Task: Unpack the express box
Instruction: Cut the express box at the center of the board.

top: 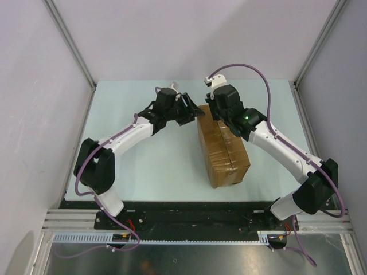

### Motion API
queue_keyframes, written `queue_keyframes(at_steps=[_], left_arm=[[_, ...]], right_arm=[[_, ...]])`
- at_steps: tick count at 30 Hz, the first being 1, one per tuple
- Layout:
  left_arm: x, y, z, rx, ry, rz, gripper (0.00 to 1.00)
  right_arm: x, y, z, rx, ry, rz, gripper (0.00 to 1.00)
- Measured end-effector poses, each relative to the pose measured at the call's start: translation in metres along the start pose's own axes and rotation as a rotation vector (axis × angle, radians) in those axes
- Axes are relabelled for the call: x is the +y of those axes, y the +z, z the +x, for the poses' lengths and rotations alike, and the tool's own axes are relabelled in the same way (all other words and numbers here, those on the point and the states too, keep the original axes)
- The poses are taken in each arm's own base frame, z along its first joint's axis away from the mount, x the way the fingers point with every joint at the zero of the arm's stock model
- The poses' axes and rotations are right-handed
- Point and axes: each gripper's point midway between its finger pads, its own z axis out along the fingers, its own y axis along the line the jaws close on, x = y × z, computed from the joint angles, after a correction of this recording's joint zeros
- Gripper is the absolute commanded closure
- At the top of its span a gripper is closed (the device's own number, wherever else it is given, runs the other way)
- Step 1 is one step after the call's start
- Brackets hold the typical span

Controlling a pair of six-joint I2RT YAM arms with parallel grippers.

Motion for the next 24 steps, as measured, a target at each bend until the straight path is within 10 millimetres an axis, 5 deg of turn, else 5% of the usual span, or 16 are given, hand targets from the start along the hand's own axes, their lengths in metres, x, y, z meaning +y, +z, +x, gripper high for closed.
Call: queue_keyframes(at_steps=[10,24], left_arm=[[-0.010,0.005,0.005,-0.024,0.024,-0.022,0.39],[-0.005,-0.003,0.007,-0.043,0.115,-0.067,0.12]], right_arm=[[-0.009,-0.012,0.002,0.089,0.141,0.077,1.00],[-0.012,-0.011,0.005,0.123,0.278,0.143,1.00]])
